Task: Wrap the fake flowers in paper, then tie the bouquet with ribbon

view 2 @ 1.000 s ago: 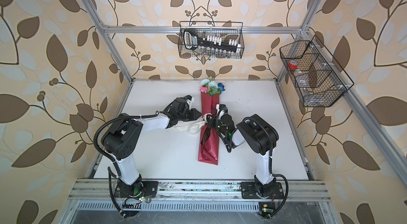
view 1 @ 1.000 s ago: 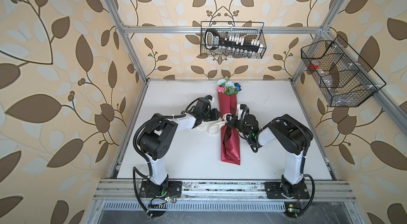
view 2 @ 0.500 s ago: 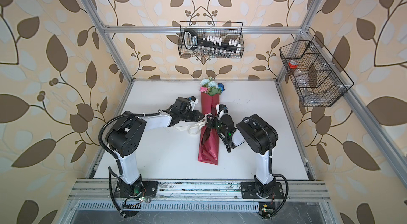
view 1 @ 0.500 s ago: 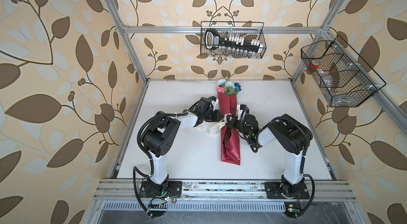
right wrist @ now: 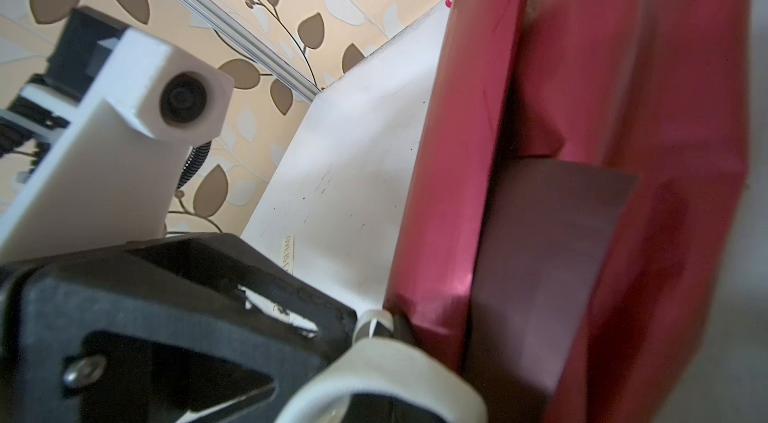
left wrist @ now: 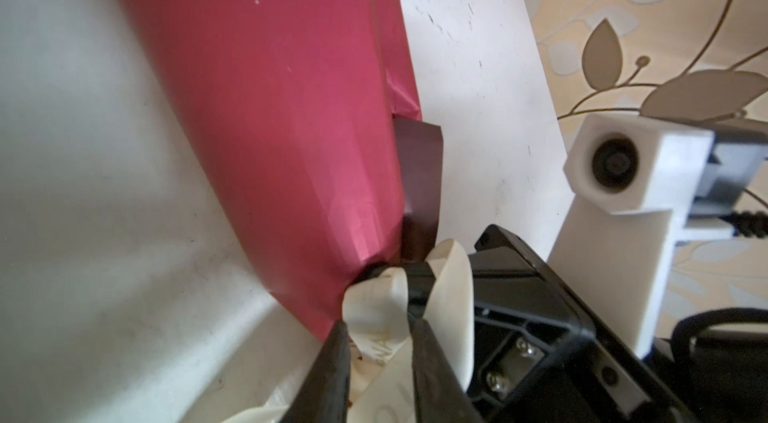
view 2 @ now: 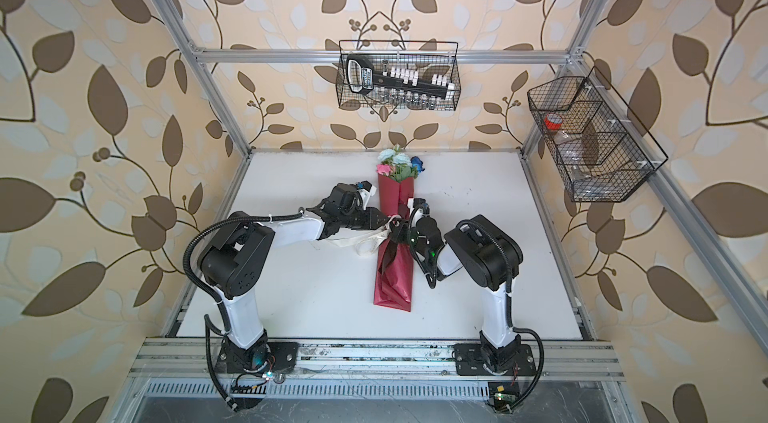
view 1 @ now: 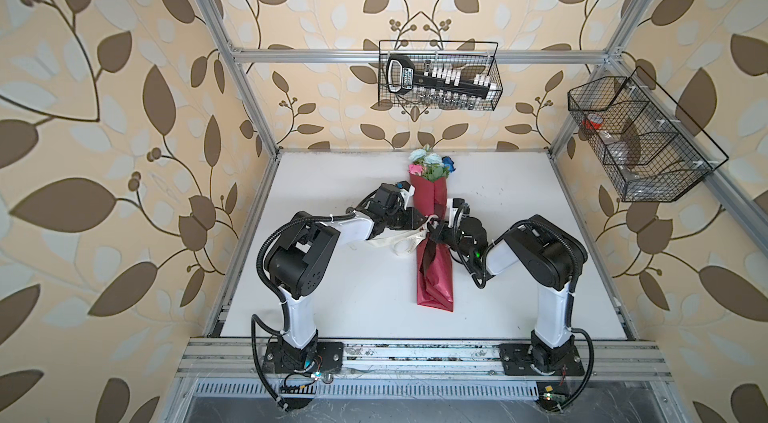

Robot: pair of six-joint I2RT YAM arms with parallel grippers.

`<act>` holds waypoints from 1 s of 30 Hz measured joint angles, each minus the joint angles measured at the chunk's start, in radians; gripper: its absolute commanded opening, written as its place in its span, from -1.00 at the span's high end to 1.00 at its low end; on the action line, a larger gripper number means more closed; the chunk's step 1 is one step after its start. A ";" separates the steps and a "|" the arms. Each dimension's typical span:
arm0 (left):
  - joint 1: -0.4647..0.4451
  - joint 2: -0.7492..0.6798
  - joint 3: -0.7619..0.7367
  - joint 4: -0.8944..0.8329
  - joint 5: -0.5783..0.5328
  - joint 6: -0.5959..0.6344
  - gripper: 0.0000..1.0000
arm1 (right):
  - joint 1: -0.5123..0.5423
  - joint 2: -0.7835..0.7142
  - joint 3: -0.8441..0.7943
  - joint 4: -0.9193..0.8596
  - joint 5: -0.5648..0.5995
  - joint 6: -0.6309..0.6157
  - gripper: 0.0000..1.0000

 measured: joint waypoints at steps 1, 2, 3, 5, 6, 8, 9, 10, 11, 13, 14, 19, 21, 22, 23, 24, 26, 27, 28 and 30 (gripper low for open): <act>0.000 0.000 0.000 -0.001 0.002 0.000 0.40 | 0.000 0.000 0.000 0.000 0.000 0.000 1.00; -0.001 0.000 0.000 0.000 0.002 0.000 0.38 | 0.000 0.000 0.000 0.000 0.000 0.000 1.00; -0.006 0.000 0.000 0.000 0.003 0.000 0.37 | 0.000 0.000 0.000 0.000 0.000 0.000 1.00; -0.006 0.000 0.000 -0.002 0.003 0.000 0.37 | 0.000 0.000 0.000 0.001 0.000 0.000 1.00; -0.007 0.000 0.000 -0.003 0.003 0.000 0.37 | 0.000 0.000 0.000 0.001 0.000 0.000 1.00; -0.007 0.000 0.000 -0.008 0.003 0.000 0.37 | 0.000 0.000 0.000 0.001 0.000 0.000 1.00; -0.008 0.000 0.000 -0.011 0.003 0.000 0.36 | 0.000 0.000 0.000 0.001 0.000 0.000 1.00; -0.010 0.000 0.000 -0.017 0.002 0.000 0.36 | 0.000 0.000 0.000 0.001 0.000 0.000 1.00; -0.011 0.000 0.000 -0.023 0.000 0.000 0.36 | 0.000 0.000 0.000 0.001 -0.001 0.000 1.00; -0.013 0.000 0.000 -0.038 -0.006 0.000 0.36 | 0.000 0.000 0.000 0.002 -0.002 0.000 1.00; -0.013 0.000 0.000 -0.045 -0.010 0.000 0.37 | 0.000 0.000 0.000 0.002 -0.002 0.000 1.00; -0.018 0.000 0.000 -0.076 -0.016 0.002 0.36 | 0.000 0.000 0.002 0.003 -0.005 0.000 1.00; -0.023 0.000 0.004 -0.085 -0.017 0.009 0.33 | 0.000 0.000 0.004 0.002 -0.005 0.000 1.00; -0.027 0.000 0.008 -0.091 -0.020 0.015 0.32 | 0.000 0.000 0.005 0.002 -0.004 -0.001 1.00; -0.032 0.000 0.013 -0.096 -0.024 0.021 0.32 | -0.001 0.000 0.005 0.001 -0.005 -0.001 1.00; -0.036 0.000 0.019 -0.103 -0.027 0.025 0.31 | -0.001 0.000 0.005 0.000 -0.004 -0.001 1.00; -0.039 0.000 0.027 -0.111 -0.031 0.029 0.31 | -0.003 0.000 0.005 0.000 -0.004 -0.001 1.00; -0.039 0.001 0.029 -0.113 -0.032 0.030 0.31 | -0.003 0.000 0.005 0.000 -0.004 -0.001 1.00; -0.039 0.001 0.032 -0.117 -0.032 0.030 0.31 | -0.003 0.000 0.005 0.000 -0.004 -0.001 1.00; -0.039 0.002 0.037 -0.125 -0.032 0.031 0.32 | -0.003 0.000 0.005 0.000 -0.004 -0.001 1.00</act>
